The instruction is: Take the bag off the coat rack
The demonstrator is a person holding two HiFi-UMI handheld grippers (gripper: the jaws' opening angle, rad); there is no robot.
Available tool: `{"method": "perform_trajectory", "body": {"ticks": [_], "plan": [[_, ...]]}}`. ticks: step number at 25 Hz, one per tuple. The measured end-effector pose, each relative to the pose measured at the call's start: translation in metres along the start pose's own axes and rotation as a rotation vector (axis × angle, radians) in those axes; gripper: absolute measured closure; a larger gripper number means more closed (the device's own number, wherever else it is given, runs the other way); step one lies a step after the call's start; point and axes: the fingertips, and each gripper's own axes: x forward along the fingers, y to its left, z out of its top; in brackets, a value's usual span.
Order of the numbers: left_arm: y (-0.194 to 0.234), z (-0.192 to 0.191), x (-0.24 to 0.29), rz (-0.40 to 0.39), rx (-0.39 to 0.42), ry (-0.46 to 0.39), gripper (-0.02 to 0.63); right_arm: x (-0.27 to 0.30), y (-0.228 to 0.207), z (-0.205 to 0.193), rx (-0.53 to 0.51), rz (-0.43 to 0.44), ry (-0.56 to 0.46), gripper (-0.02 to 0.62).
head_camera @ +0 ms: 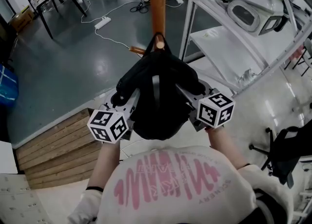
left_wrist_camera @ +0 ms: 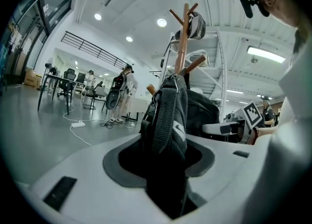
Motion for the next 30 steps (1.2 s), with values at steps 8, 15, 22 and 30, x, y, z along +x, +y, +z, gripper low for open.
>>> {"method": "perform_trajectory", "body": {"ticks": [8,15,22,30], "plan": [[-0.004,-0.005,0.005,0.007,-0.034,0.019,0.446,-0.006,-0.003,0.001,-0.047,-0.051,0.033,0.434],[-0.007,-0.008,0.007,0.007,-0.070,0.049,0.448,-0.011,-0.004,0.003,-0.078,-0.087,0.059,0.436],[-0.009,-0.006,0.005,0.011,-0.099,0.063,0.448,-0.014,-0.002,0.004,-0.091,-0.099,0.078,0.440],[-0.011,-0.005,0.004,0.009,-0.127,0.070,0.448,-0.016,-0.002,0.009,-0.112,-0.102,0.090,0.443]]}}
